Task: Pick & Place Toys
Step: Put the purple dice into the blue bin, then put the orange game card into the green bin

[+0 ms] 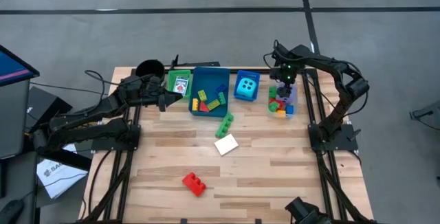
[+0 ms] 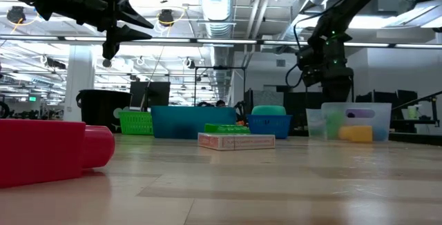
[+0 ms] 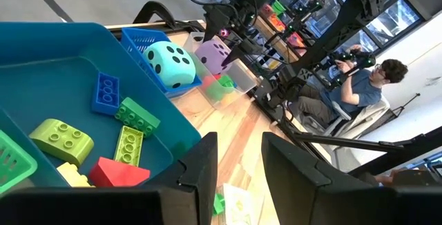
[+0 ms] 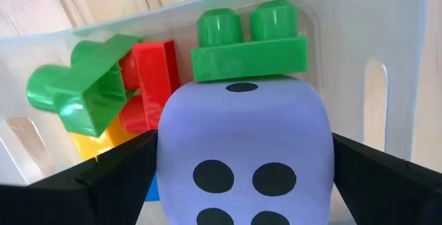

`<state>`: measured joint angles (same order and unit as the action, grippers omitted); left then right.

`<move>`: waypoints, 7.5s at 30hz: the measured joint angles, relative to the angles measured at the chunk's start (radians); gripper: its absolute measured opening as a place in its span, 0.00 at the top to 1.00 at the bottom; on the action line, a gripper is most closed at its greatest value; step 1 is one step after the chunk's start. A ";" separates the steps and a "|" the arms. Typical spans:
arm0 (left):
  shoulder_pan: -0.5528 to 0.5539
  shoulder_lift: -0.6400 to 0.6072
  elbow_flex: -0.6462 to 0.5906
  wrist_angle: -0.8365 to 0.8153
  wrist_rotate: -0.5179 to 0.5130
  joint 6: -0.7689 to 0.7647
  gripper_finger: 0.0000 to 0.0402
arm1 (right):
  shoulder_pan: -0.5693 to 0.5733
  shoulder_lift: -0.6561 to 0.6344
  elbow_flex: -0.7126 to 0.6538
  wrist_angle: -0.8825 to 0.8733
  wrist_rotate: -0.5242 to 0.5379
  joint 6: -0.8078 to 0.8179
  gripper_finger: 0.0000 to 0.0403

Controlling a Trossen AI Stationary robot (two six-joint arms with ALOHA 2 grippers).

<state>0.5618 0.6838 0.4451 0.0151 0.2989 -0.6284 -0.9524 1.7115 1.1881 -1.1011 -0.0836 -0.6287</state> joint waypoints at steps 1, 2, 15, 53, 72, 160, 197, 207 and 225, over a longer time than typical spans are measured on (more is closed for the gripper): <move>0.000 0.000 0.000 0.000 0.000 0.000 0.73 | -0.005 0.000 0.000 0.001 -0.004 0.012 0.03; 0.000 0.000 0.000 0.000 0.000 0.000 0.73 | -0.009 0.000 0.000 0.002 -0.009 0.018 0.03; 0.000 0.000 0.000 0.000 0.000 0.003 0.73 | -0.024 0.008 -0.001 0.040 0.086 -0.035 0.03; 0.000 0.000 0.000 0.000 -0.007 -0.003 0.73 | 0.062 0.031 0.214 -0.253 0.137 0.145 0.21; 0.000 0.000 0.000 0.000 -0.007 -0.004 0.73 | 0.260 0.027 0.672 -0.231 0.098 0.351 0.21; 0.000 0.000 0.000 0.000 -0.013 -0.008 0.73 | 0.365 0.248 0.917 -0.228 0.128 0.305 0.01; 0.000 -0.002 0.000 0.098 0.114 -0.130 0.73 | 1.391 -0.455 0.223 0.177 0.716 1.390 0.01; 0.000 -0.002 0.000 0.098 0.251 -0.163 0.73 | 1.466 -0.646 -0.356 1.251 0.892 1.516 0.01; -0.199 0.038 0.000 0.100 0.168 -0.166 0.73 | 1.279 -0.397 -0.430 1.235 0.442 1.640 0.01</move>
<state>0.3627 0.7215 0.4454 0.1155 0.4670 -0.7943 0.3269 1.3144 0.7580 0.1343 0.3589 1.0110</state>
